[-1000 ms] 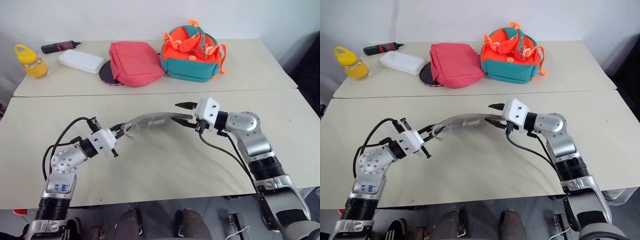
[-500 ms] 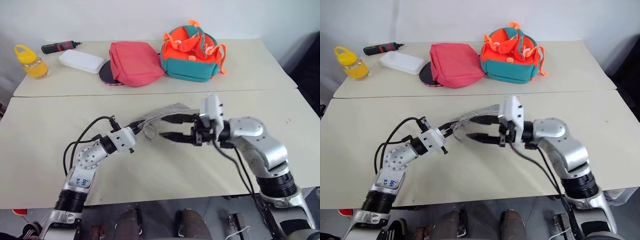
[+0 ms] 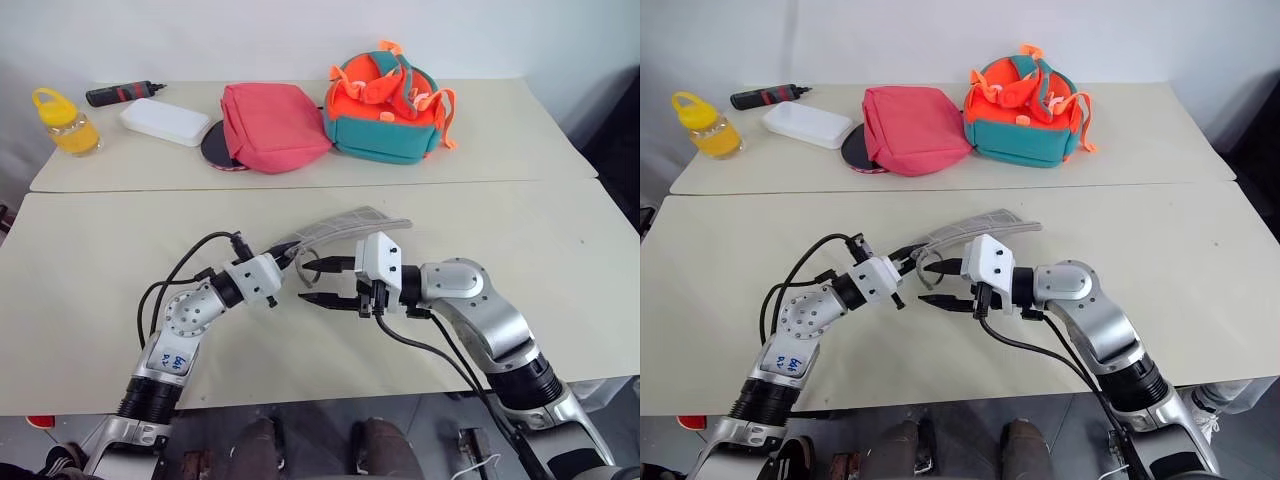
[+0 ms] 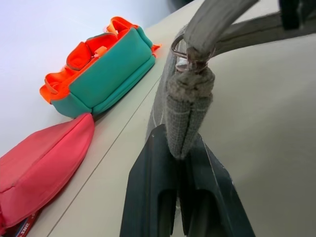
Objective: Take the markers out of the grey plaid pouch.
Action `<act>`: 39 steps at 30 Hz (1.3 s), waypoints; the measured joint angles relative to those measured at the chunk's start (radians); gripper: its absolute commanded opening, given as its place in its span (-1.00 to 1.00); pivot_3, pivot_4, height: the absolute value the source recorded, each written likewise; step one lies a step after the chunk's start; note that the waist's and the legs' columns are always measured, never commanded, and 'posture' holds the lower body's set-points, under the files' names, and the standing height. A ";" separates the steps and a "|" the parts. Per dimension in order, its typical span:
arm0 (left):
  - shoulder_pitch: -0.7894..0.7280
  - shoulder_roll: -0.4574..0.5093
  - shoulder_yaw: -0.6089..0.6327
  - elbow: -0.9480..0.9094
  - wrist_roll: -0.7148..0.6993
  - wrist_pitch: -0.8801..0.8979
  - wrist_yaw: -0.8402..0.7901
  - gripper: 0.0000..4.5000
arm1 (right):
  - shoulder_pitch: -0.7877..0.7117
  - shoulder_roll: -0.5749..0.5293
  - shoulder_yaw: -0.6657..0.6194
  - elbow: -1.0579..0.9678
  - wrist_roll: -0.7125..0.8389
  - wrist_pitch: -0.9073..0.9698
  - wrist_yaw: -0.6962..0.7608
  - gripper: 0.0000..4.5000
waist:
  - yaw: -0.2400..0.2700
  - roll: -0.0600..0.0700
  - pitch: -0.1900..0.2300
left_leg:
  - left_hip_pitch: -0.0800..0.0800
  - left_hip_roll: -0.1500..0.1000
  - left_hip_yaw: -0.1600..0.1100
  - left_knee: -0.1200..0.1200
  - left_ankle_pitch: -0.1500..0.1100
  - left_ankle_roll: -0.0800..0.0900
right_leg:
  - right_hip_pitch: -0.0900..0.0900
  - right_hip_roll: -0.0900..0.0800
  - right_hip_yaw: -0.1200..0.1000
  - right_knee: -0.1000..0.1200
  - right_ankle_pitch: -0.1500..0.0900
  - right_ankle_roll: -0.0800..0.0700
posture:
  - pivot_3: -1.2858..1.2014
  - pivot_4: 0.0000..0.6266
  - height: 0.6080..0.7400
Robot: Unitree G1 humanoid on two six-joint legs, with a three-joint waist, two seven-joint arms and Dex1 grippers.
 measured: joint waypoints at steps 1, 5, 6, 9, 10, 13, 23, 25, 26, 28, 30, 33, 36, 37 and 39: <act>0.000 0.000 0.000 -0.002 0.000 0.001 0.000 -1.00 | 0.000 0.007 0.000 0.010 -0.008 -0.002 -0.001 -0.45 | 0.000 0.000 0.000 | 0.000 0.000 0.000 0.000 0.000 0.000 | 0.000 0.000 0.000 0.000 0.000 0.000 | 0.03 -0.52 1.00; 0.000 0.001 0.000 -0.016 0.000 0.009 0.000 -1.00 | -0.006 0.040 0.000 0.026 -0.011 -0.009 -0.007 -0.99 | 0.000 0.000 0.000 | 0.000 0.000 0.000 0.000 0.000 0.000 | 0.000 0.000 0.000 0.000 0.000 0.000 | 0.03 -0.52 1.00; 0.000 0.002 0.000 -0.020 0.000 0.009 0.000 -1.00 | -0.007 0.042 -0.001 0.026 -0.011 -0.009 -0.008 -0.99 | 0.000 0.000 0.000 | 0.000 0.000 0.000 0.000 0.000 0.000 | 0.000 0.000 0.000 0.000 0.000 0.000 | 0.03 -0.52 1.00; 0.004 0.007 0.000 -0.026 -0.004 0.009 -0.002 -1.00 | -0.008 0.043 -0.003 0.028 -0.011 -0.009 -0.009 -0.99 | 0.000 0.000 0.000 | 0.000 0.000 0.000 0.000 0.000 0.000 | 0.000 0.000 0.000 0.000 0.000 0.000 | 0.03 -0.52 1.00; 0.010 0.010 0.000 -0.027 -0.009 0.009 -0.003 -1.00 | -0.008 0.041 -0.006 0.033 -0.011 -0.011 -0.008 -0.99 | 0.000 0.000 0.000 | 0.000 0.000 0.000 0.000 0.000 0.000 | 0.000 0.000 0.000 0.000 0.000 0.000 | 0.03 -0.52 1.00; 0.027 0.020 0.007 -0.028 -0.030 0.010 -0.009 -1.00 | -0.008 0.013 -0.031 0.058 -0.013 -0.024 0.000 -0.99 | 0.000 0.000 0.000 | 0.000 0.000 0.000 0.000 0.000 0.000 | 0.000 0.000 0.000 0.000 0.000 0.000 | 0.03 -0.52 1.00; 0.073 0.166 0.079 -0.001 -0.197 -0.065 -0.164 -1.00 | -0.025 -0.179 -0.135 0.292 -0.084 -0.207 0.077 -0.99 | -0.003 0.000 0.000 | 0.000 0.000 0.001 -0.001 0.000 0.000 | 0.000 0.000 0.000 -0.001 0.000 0.000 | 0.03 -0.52 1.00; 0.090 0.189 0.099 0.017 -0.231 -0.075 -0.196 -1.00 | -0.036 -0.231 -0.156 0.380 -0.121 -0.265 0.083 -0.99 | -0.003 0.000 0.000 | 0.000 0.000 0.002 -0.001 0.000 0.000 | 0.000 0.000 0.000 -0.001 0.000 0.000 | 0.03 -0.52 1.00; 0.099 0.192 0.112 0.019 -0.241 -0.081 -0.203 -1.00 | -0.041 -0.256 -0.163 0.419 -0.141 -0.297 0.086 -0.99 | -0.003 0.000 0.000 | 0.000 0.000 0.002 -0.001 0.000 0.000 | 0.000 0.000 0.000 -0.002 0.000 0.000 | 0.03 -0.52 1.00; 0.107 0.197 0.120 0.023 -0.258 -0.082 -0.213 -1.00 | -0.053 -0.282 -0.166 0.478 -0.173 -0.355 0.088 -0.99 | -0.003 0.000 0.000 | 0.000 0.000 0.002 -0.001 0.000 0.000 | 0.000 0.000 0.000 -0.001 0.000 0.000 | 0.03 -0.52 1.00; 0.107 0.197 0.121 0.025 -0.263 -0.085 -0.222 -1.00 | -0.059 -0.282 -0.166 0.510 -0.185 -0.394 0.088 -0.99 | -0.003 0.000 0.000 | 0.000 0.000 0.002 -0.001 0.000 0.000 | 0.000 0.000 0.000 -0.001 0.000 0.000 | 0.03 -0.52 1.00; 0.107 0.196 0.125 0.033 -0.272 -0.087 -0.223 -1.00 | -0.065 -0.272 -0.168 0.522 -0.180 -0.410 0.089 -0.89 | -0.004 0.000 0.000 | 0.000 0.000 0.002 -0.001 0.000 0.000 | 0.000 0.000 0.000 -0.001 0.000 0.000 | 0.03 -0.52 1.00; 0.106 0.187 0.128 0.043 -0.278 -0.087 -0.222 -1.00 | -0.065 -0.245 -0.177 0.506 -0.142 -0.373 0.101 -0.52 | -0.003 0.000 0.000 | 0.000 0.000 0.002 -0.001 0.000 0.000 | 0.000 0.000 0.000 -0.001 0.000 0.000 | 0.03 -0.52 1.00; 0.106 0.183 0.128 0.045 -0.278 -0.088 -0.222 -1.00 | -0.065 -0.244 -0.178 0.495 -0.127 -0.354 0.108 -0.38 | -0.002 0.000 0.000 | 0.000 0.000 0.002 0.000 0.000 0.000 | 0.000 0.000 0.000 -0.001 0.000 0.000 | 0.03 -0.52 1.00; 0.105 0.182 0.128 0.048 -0.279 -0.088 -0.222 -1.00 | -0.062 -0.246 -0.192 0.462 -0.095 -0.303 0.132 -0.07 | -0.002 0.000 0.000 | 0.000 0.000 0.002 0.000 0.000 0.000 | 0.000 0.000 0.000 -0.001 0.000 0.000 | 0.03 -0.52 1.00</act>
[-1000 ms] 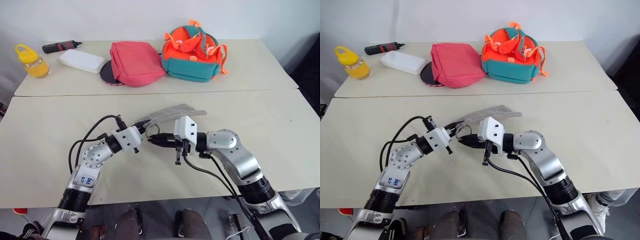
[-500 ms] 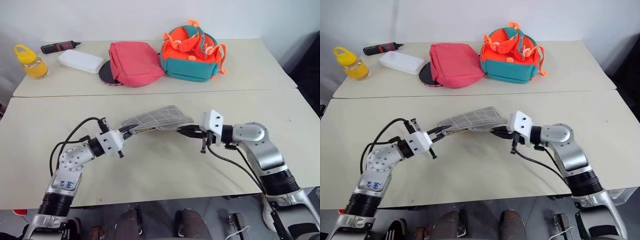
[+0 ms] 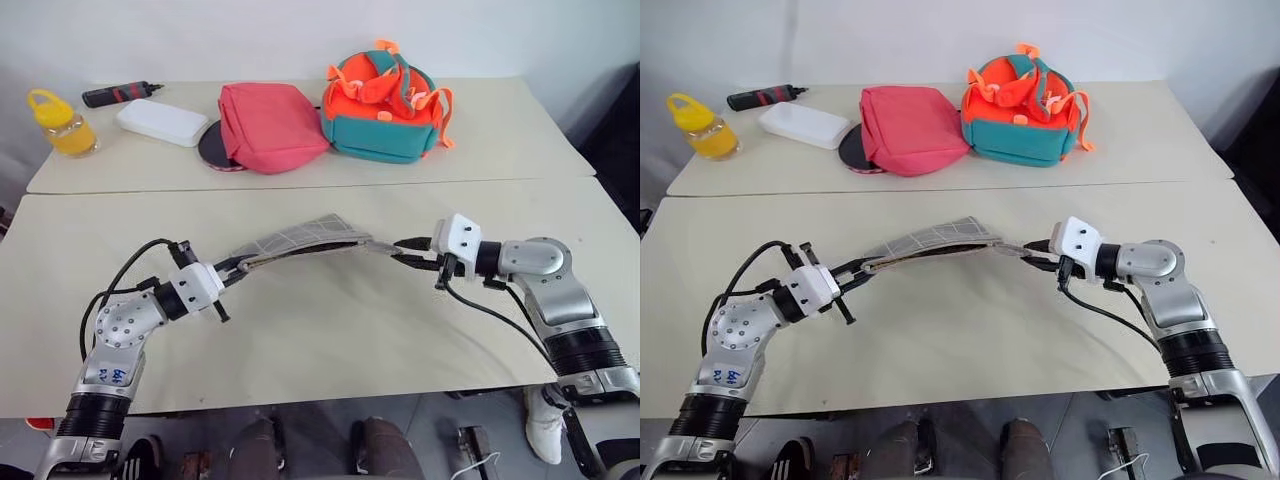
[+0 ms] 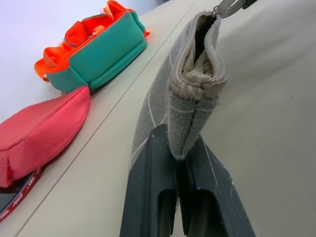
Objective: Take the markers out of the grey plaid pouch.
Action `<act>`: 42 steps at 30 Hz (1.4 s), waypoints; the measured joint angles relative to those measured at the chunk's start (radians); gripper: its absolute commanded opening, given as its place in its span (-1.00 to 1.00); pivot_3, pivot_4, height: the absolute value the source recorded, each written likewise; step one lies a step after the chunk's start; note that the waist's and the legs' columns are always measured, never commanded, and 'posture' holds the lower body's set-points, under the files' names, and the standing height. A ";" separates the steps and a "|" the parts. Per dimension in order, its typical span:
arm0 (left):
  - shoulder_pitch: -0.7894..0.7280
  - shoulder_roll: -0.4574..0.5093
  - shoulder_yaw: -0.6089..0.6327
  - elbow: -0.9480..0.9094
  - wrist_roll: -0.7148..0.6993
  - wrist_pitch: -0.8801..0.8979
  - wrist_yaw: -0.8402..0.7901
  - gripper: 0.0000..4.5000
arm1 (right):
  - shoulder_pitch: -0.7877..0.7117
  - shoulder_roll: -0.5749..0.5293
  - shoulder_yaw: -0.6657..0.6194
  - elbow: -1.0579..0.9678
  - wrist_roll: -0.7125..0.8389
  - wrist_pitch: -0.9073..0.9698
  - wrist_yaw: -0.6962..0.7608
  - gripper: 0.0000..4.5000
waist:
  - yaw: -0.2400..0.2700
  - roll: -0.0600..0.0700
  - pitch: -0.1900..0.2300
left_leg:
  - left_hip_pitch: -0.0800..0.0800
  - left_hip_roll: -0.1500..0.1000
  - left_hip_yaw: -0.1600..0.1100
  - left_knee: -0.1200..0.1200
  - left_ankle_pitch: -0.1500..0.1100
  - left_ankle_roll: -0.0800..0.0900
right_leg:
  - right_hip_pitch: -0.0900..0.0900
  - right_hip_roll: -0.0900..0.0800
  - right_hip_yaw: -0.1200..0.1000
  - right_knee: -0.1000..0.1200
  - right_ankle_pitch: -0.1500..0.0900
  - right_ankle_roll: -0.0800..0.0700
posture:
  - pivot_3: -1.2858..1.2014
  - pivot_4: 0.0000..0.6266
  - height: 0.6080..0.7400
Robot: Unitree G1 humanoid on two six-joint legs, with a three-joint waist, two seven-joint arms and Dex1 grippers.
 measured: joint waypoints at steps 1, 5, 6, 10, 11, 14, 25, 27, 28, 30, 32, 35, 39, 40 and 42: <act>0.000 -0.001 0.000 0.001 0.000 0.000 0.000 -1.00 | 0.005 -0.005 -0.008 -0.026 0.020 0.030 0.018 -0.07 | 0.000 0.000 0.000 | 0.000 0.000 0.000 0.000 0.000 0.000 | 0.000 0.000 0.000 0.000 0.000 0.000 | 0.03 -0.52 1.00; 0.000 -0.004 0.000 0.005 0.000 -0.002 0.000 -1.00 | 0.013 -0.044 -0.024 -0.108 0.084 0.142 0.069 -0.07 | 0.002 0.000 0.000 | 0.000 0.000 -0.001 0.000 0.000 0.000 | 0.000 0.000 0.000 0.000 0.000 0.000 | 0.03 -0.52 1.00; 0.000 -0.004 0.000 0.006 0.000 -0.003 0.000 -1.00 | 0.008 -0.046 -0.043 -0.113 0.091 0.158 0.068 -0.07 | 0.002 0.000 0.000 | 0.000 0.000 -0.001 0.000 0.000 0.000 | 0.000 0.000 0.000 0.000 0.000 0.000 | 0.03 -0.52 1.00; -0.002 -0.010 0.000 0.010 0.000 -0.004 0.001 -1.00 | -0.065 -0.025 -0.103 -0.061 0.091 0.148 0.002 -0.07 | -0.002 0.000 0.000 | 0.000 0.000 0.000 0.001 0.000 0.000 | 0.000 0.000 0.000 0.000 0.000 0.000 | 0.03 -0.52 1.00; -0.002 -0.012 0.000 0.010 0.000 -0.004 0.001 -1.00 | -0.081 -0.013 -0.122 -0.053 0.091 0.144 -0.016 -0.07 | -0.003 0.000 0.000 | 0.000 0.000 0.000 0.001 0.000 0.000 | 0.000 0.000 0.000 0.000 0.000 0.000 | 0.03 -0.52 1.00; -0.002 -0.019 -0.001 0.010 0.000 -0.001 0.002 -1.00 | -0.090 0.043 -0.129 -0.100 0.127 0.171 -0.036 -0.23 | -0.002 0.000 0.000 | 0.000 0.000 -0.001 -0.001 0.000 0.000 | -0.001 0.000 0.000 0.001 0.000 0.000 | 0.03 -0.52 1.00; -0.029 -0.067 -0.024 0.004 0.037 0.030 0.029 -1.00 | -0.020 0.274 0.099 -0.362 0.023 0.172 -0.183 -0.98 | 0.003 0.000 0.000 | -0.001 -0.001 0.000 0.000 0.000 0.000 | 0.000 0.000 -0.001 0.000 0.000 0.000 | 0.03 -0.52 1.00; -0.029 -0.073 -0.025 0.004 0.043 0.030 0.032 -1.00 | -0.003 0.253 0.135 -0.324 -0.059 0.106 -0.188 -0.98 | 0.002 0.000 0.000 | -0.001 -0.001 0.000 0.000 0.000 0.000 | 0.000 0.000 0.000 0.000 0.000 0.000 | 0.03 -0.52 1.00; -0.029 -0.077 -0.025 0.003 0.044 0.031 0.034 -1.00 | 0.003 0.240 0.147 -0.307 -0.088 0.081 -0.190 -0.98 | 0.001 0.000 0.000 | -0.001 -0.001 0.000 0.000 0.000 0.000 | 0.000 0.000 0.000 0.000 0.000 0.000 | 0.03 -0.52 1.00; -0.029 -0.082 -0.025 0.002 0.047 0.033 0.036 -1.00 | 0.005 0.233 0.151 -0.274 -0.135 0.043 -0.202 -0.98 | 0.000 0.000 0.000 | 0.000 0.000 0.000 0.000 0.000 0.000 | 0.000 0.000 0.000 0.001 0.000 0.000 | 0.03 -0.52 1.00; -0.029 -0.085 -0.030 -0.003 0.050 0.034 0.037 -1.00 | 0.004 0.233 0.151 -0.261 -0.156 0.027 -0.210 -0.98 | -0.003 0.000 0.000 | 0.000 0.000 0.000 0.000 0.000 0.000 | -0.001 0.000 0.000 0.001 0.000 0.000 | 0.03 -0.52 1.00; -0.029 -0.089 -0.041 -0.009 0.059 0.040 0.039 -1.00 | 0.004 0.241 0.150 -0.259 -0.162 0.023 -0.218 -0.98 | -0.002 0.000 0.000 | 0.000 0.000 0.000 -0.001 0.000 0.000 | -0.001 0.000 0.000 0.001 0.000 0.000 | 0.03 -0.52 1.00; -0.029 -0.090 -0.042 -0.015 0.066 0.041 0.045 -1.00 | 0.004 0.248 0.149 -0.262 -0.151 0.043 -0.220 -0.98 | -0.001 0.000 0.000 | 0.000 0.000 0.000 0.000 0.000 0.000 | 0.000 0.000 0.000 0.001 0.000 0.000 | 0.03 -0.52 1.00; -0.029 -0.090 -0.043 -0.015 0.067 0.040 0.046 -1.00 | 0.004 0.249 0.149 -0.264 -0.149 0.048 -0.220 -0.98 | -0.001 0.000 0.000 | 0.000 0.000 0.000 0.000 0.000 0.000 | 0.000 0.000 0.000 0.001 0.000 0.000 | 0.03 -0.52 1.00; -0.029 -0.090 -0.048 -0.015 0.073 0.039 0.047 -1.00 | 0.004 0.253 0.144 -0.265 -0.140 0.060 -0.221 -0.98 | -0.001 0.000 0.000 | 0.000 0.000 0.000 0.000 0.000 0.000 | 0.000 0.000 0.000 0.001 0.000 0.000 | 0.03 -0.52 1.00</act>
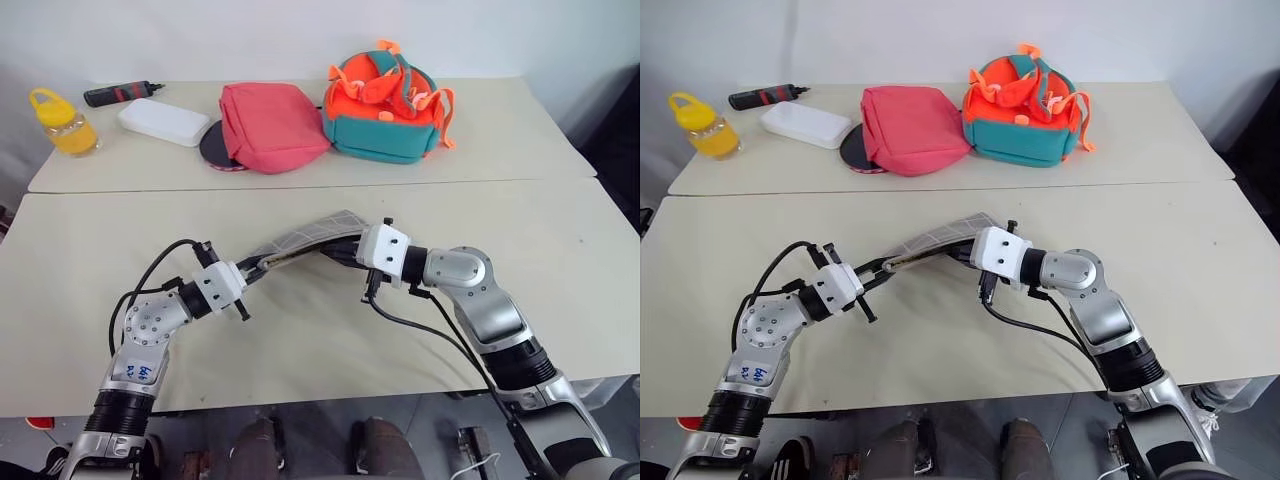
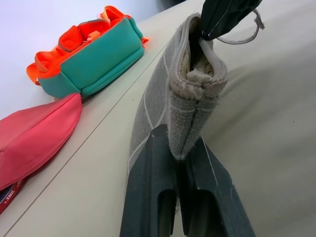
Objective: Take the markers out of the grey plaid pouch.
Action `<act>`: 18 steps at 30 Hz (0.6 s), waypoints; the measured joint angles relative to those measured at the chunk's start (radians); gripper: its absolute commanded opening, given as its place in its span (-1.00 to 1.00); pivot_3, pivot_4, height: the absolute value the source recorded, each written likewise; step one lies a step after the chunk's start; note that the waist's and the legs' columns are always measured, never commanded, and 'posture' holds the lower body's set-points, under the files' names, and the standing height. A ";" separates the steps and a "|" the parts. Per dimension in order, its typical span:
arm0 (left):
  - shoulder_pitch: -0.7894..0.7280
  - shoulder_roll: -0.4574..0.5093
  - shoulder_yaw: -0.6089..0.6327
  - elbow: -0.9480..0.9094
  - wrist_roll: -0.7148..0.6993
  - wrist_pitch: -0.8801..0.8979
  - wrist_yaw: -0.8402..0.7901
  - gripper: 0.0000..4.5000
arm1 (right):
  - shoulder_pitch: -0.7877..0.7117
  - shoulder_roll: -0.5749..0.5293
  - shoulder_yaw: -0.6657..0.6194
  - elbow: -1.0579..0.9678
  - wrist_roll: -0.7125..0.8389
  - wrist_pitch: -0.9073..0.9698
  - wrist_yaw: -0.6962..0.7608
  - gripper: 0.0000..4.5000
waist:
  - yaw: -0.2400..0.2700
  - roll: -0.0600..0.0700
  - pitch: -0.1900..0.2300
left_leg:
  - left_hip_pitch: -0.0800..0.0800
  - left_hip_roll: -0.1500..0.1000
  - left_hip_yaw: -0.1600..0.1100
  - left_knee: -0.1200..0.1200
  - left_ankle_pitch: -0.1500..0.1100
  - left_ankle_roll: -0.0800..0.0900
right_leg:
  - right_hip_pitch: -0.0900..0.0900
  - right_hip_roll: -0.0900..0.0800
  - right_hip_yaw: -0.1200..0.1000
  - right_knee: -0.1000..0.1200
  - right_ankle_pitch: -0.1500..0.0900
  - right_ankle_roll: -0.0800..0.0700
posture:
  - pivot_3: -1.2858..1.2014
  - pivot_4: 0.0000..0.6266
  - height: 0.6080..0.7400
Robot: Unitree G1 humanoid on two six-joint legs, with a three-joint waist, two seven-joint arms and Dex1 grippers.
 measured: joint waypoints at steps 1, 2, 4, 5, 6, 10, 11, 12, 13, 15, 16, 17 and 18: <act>0.000 0.000 -0.004 0.000 0.005 -0.001 0.000 -1.00 | -0.001 0.002 -0.003 0.000 0.002 0.007 -0.002 -0.98 | 0.000 0.000 0.000 | 0.000 0.000 0.000 0.000 0.000 0.000 | 0.000 0.000 0.000 0.000 0.000 0.000 | 0.03 -0.52 1.00; 0.000 0.000 -0.007 0.000 0.010 -0.002 0.001 -1.00 | -0.003 0.002 -0.005 0.000 0.003 0.009 -0.002 -0.98 | 0.000 0.000 0.000 | 0.000 0.000 0.000 0.000 0.000 0.000 | 0.000 0.000 0.000 0.000 0.000 0.000 | 0.03 -0.52 1.00; 0.000 -0.002 -0.012 0.000 0.015 -0.003 0.002 -1.00 | -0.009 0.001 -0.005 0.001 -0.001 0.007 -0.002 -0.98 | 0.000 0.000 0.000 | 0.000 0.000 0.000 0.000 0.000 0.000 | 0.000 0.000 0.000 0.000 0.000 0.000 | 0.03 -0.52 1.00; 0.000 -0.005 -0.014 -0.002 0.017 -0.003 0.003 -1.00 | -0.011 -0.003 -0.005 0.002 -0.011 0.002 -0.002 -0.98 | 0.000 0.000 0.000 | 0.000 0.000 0.000 0.000 0.000 0.000 | 0.000 0.000 0.000 0.000 0.000 0.000 | 0.03 -0.52 1.00; 0.000 -0.006 -0.016 -0.007 0.020 -0.003 0.003 -1.00 | -0.011 -0.007 -0.005 0.004 -0.015 0.001 -0.002 -0.98 | 0.000 0.000 0.000 | 0.000 0.000 0.000 0.000 0.000 0.000 | 0.000 0.000 0.000 0.000 0.000 0.000 | 0.03 -0.52 1.00; 0.000 -0.014 -0.021 -0.037 0.022 0.014 0.004 -1.00 | -0.022 -0.048 0.022 0.037 -0.095 -0.067 0.002 -0.98 | 0.000 0.000 0.000 | 0.000 0.000 0.000 0.000 0.000 0.000 | 0.000 0.000 0.000 0.000 0.000 0.000 | 0.03 -0.52 1.00; 0.000 -0.017 -0.021 -0.044 0.022 0.022 0.004 -1.00 | -0.024 -0.061 0.030 0.051 -0.124 -0.094 0.000 -0.98 | 0.000 0.000 0.000 | 0.000 0.000 0.000 0.000 0.000 0.000 | 0.000 0.000 0.000 0.000 0.000 0.000 | 0.03 -0.52 1.00; 0.000 -0.019 -0.021 -0.052 0.022 0.031 0.004 -1.00 | -0.028 -0.071 0.042 0.070 -0.154 -0.122 -0.002 -0.98 | 0.000 0.000 0.000 | 0.000 0.000 0.001 0.000 0.000 0.000 | 0.000 0.000 0.000 0.000 0.000 0.000 | 0.03 -0.52 1.00; 0.000 -0.022 -0.021 -0.059 0.021 0.035 0.004 -1.00 | -0.029 -0.076 0.049 0.081 -0.175 -0.140 -0.004 -0.98 | 0.000 0.000 0.000 | 0.000 0.000 0.001 0.000 0.000 0.000 | 0.000 0.000 0.000 0.000 0.000 0.000 | 0.03 -0.52 1.00; 0.000 -0.027 -0.022 -0.066 0.021 0.047 0.004 -1.00 | -0.039 -0.086 0.071 0.114 -0.238 -0.193 -0.023 -0.98 | -0.001 0.000 0.000 | 0.000 0.000 0.001 0.000 0.000 0.000 | 0.000 0.000 0.000 0.000 0.000 0.000 | 0.03 -0.52 1.00; 0.000 -0.026 -0.022 -0.067 0.021 0.051 0.004 -1.00 | -0.046 -0.090 0.078 0.125 -0.264 -0.212 -0.034 -0.98 | -0.001 0.000 0.000 | 0.000 0.000 0.001 0.000 0.000 0.000 | 0.000 0.000 0.000 0.000 0.000 0.000 | 0.03 -0.52 1.00; 0.000 -0.027 -0.022 -0.069 0.019 0.059 0.004 -1.00 | -0.056 -0.091 0.081 0.138 -0.291 -0.230 -0.055 -0.98 | -0.002 0.000 0.000 | 0.000 0.000 0.001 0.000 0.000 0.000 | 0.000 0.000 0.000 0.000 0.000 0.000 | 0.03 -0.52 1.00; 0.000 -0.027 -0.022 -0.072 0.016 0.067 0.003 -1.00 | -0.066 -0.091 0.081 0.148 -0.309 -0.239 -0.071 -0.98 | -0.003 0.000 0.000 | 0.000 0.000 0.001 0.000 0.000 0.000 | 0.000 0.000 0.000 0.000 0.000 0.000 | 0.03 -0.52 1.00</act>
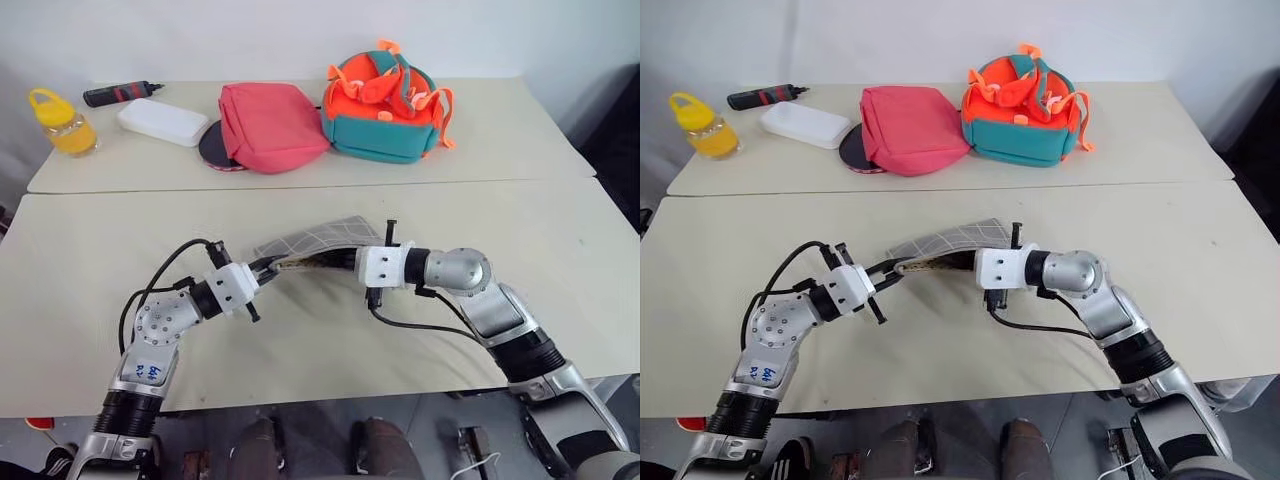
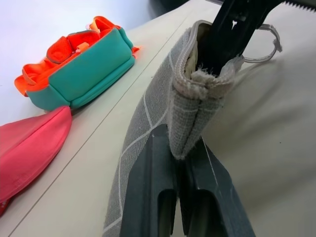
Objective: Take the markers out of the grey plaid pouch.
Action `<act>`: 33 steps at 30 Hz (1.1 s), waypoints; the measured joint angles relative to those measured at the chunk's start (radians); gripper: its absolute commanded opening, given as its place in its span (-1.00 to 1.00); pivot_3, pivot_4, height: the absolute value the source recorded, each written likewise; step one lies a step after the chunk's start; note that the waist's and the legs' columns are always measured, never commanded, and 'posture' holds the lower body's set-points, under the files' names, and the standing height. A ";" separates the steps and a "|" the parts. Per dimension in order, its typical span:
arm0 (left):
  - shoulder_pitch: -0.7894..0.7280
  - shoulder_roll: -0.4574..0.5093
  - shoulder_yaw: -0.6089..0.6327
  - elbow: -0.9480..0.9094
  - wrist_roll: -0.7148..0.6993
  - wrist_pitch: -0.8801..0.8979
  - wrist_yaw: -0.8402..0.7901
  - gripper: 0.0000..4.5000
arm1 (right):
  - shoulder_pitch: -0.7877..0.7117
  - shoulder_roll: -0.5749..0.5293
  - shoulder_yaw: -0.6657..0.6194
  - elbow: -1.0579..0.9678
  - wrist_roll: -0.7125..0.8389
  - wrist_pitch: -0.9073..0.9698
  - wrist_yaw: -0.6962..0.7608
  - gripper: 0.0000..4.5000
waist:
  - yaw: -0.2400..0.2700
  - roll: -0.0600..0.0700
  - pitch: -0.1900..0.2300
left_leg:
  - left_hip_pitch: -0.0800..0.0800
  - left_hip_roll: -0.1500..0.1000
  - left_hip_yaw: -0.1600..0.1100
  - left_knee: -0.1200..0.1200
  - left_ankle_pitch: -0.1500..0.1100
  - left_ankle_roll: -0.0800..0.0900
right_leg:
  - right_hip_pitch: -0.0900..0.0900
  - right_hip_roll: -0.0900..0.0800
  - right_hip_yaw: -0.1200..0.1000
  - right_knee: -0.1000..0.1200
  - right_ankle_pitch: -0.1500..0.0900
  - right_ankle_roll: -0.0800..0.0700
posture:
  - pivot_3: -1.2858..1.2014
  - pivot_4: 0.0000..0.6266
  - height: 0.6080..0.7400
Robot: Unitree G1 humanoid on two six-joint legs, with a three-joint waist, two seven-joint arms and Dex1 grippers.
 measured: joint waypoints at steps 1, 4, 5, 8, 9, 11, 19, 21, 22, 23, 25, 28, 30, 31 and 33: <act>0.000 -0.001 0.000 -0.004 -0.005 0.012 -0.001 -1.00 | -0.012 0.000 0.000 0.010 -0.022 -0.006 -0.020 -0.98 | 0.000 0.000 0.000 | 0.000 0.000 0.000 0.000 0.000 0.000 | 0.000 0.000 0.000 0.000 0.000 0.000 | 0.03 -0.52 1.00; -0.001 -0.008 0.000 -0.031 -0.019 0.051 -0.004 -1.00 | -0.022 0.001 0.006 0.023 -0.067 -0.021 -0.047 -0.74 | 0.001 0.000 0.000 | 0.000 0.000 0.000 0.000 0.000 0.000 | 0.000 0.000 0.000 0.000 0.000 0.000 | 0.03 -0.52 1.00; -0.001 -0.011 0.000 -0.037 -0.024 0.063 -0.005 -1.00 | -0.022 0.004 0.007 0.032 -0.071 -0.025 -0.052 -0.59 | 0.002 0.000 0.000 | 0.000 0.000 0.000 0.000 0.000 0.000 | 0.000 0.000 0.000 0.000 0.000 0.000 | 0.03 -0.52 1.00; -0.001 -0.016 -0.001 -0.046 -0.027 0.090 -0.005 -1.00 | -0.022 0.005 0.007 0.045 -0.087 -0.043 -0.066 -0.12 | 0.002 0.000 0.000 | 0.000 0.000 0.000 0.000 0.000 0.000 | 0.000 0.000 0.000 0.000 0.000 0.000 | 0.03 -0.52 1.00; -0.001 -0.018 -0.001 -0.048 -0.027 0.093 -0.005 -1.00 | -0.022 0.005 0.007 0.047 -0.088 -0.044 -0.067 -0.03 | 0.002 0.000 0.000 | 0.000 0.000 0.000 0.000 0.000 0.000 | 0.000 0.000 0.000 0.000 0.000 0.000 | 0.03 -0.52 1.00; -0.001 -0.022 -0.001 -0.060 -0.033 0.107 -0.005 -1.00 | -0.025 0.004 0.007 0.054 -0.088 -0.053 -0.070 0.25 | 0.002 0.000 0.000 | 0.000 0.000 0.000 0.000 0.000 0.000 | 0.000 0.000 0.000 0.000 0.000 0.000 | 0.03 -0.52 1.00; -0.003 -0.038 -0.001 -0.066 -0.081 0.151 -0.017 -1.00 | -0.036 0.007 0.007 0.057 -0.088 -0.054 -0.073 0.97 | 0.002 0.000 0.000 | 0.000 0.000 0.000 0.000 0.000 0.000 | 0.000 0.000 0.000 0.000 0.000 0.000 | 0.03 -0.52 1.00; -0.003 -0.042 0.002 -0.069 -0.100 0.172 -0.021 -1.00 | -0.036 0.008 0.007 0.057 -0.088 -0.049 -0.073 0.97 | 0.002 0.000 0.000 | 0.000 0.000 0.000 0.000 0.000 0.000 | 0.000 0.000 0.000 0.000 0.000 0.000 | 0.03 -0.52 1.00; -0.003 -0.044 0.002 -0.071 -0.107 0.177 -0.022 -1.00 | -0.036 0.008 0.007 0.057 -0.087 -0.048 -0.073 0.97 | 0.002 0.000 0.000 | 0.000 0.000 0.000 0.000 0.000 0.000 | 0.000 0.000 0.000 0.000 0.000 0.000 | 0.03 -0.52 1.00; -0.003 -0.048 0.002 -0.075 -0.120 0.191 -0.024 -1.00 | -0.036 0.009 0.007 0.057 -0.086 -0.043 -0.072 0.97 | 0.002 0.000 0.000 | 0.000 0.000 -0.001 0.000 0.000 0.000 | 0.000 0.000 0.000 0.000 0.000 0.000 | 0.03 -0.52 1.00; -0.002 -0.059 0.011 -0.089 -0.157 0.230 -0.025 -1.00 | -0.036 0.020 0.002 0.054 -0.061 -0.018 -0.058 0.79 | 0.002 0.000 0.000 | 0.000 0.000 -0.001 0.000 0.000 0.000 | 0.000 0.000 0.000 0.000 0.000 0.000 | 0.03 -0.52 1.00; -0.003 -0.066 0.032 -0.119 -0.216 0.295 -0.024 -1.00 | -0.043 0.019 -0.001 0.042 -0.013 0.028 -0.004 0.40 | 0.002 0.000 0.000 | 0.000 0.000 -0.002 0.000 0.000 0.000 | 0.000 0.000 0.000 0.000 0.000 0.000 | 0.03 -0.52 1.00; -0.003 -0.069 0.039 -0.131 -0.250 0.347 -0.027 -1.00 | -0.050 -0.006 0.000 0.014 0.016 0.063 0.064 0.24 | 0.002 0.000 0.000 | 0.000 0.000 -0.002 0.000 0.000 0.000 | 0.000 0.000 0.000 0.000 0.000 0.000 | 0.03 -0.52 1.00; -0.002 -0.069 0.041 -0.138 -0.266 0.371 -0.029 -1.00 | -0.056 -0.018 0.000 -0.001 0.027 0.077 0.096 0.24 | 0.003 0.000 0.000 | 0.000 0.000 -0.002 0.000 0.000 0.000 | 0.000 0.000 0.000 0.000 0.000 0.000 | 0.03 -0.52 1.00; -0.002 -0.073 0.049 -0.158 -0.327 0.449 -0.037 -1.00 | -0.084 -0.041 0.002 -0.046 0.070 0.135 0.185 0.24 | 0.003 0.000 0.000 | 0.000 0.000 -0.002 0.001 0.000 0.000 | 0.001 0.000 0.000 0.000 0.000 0.000 | 0.03 -0.52 1.00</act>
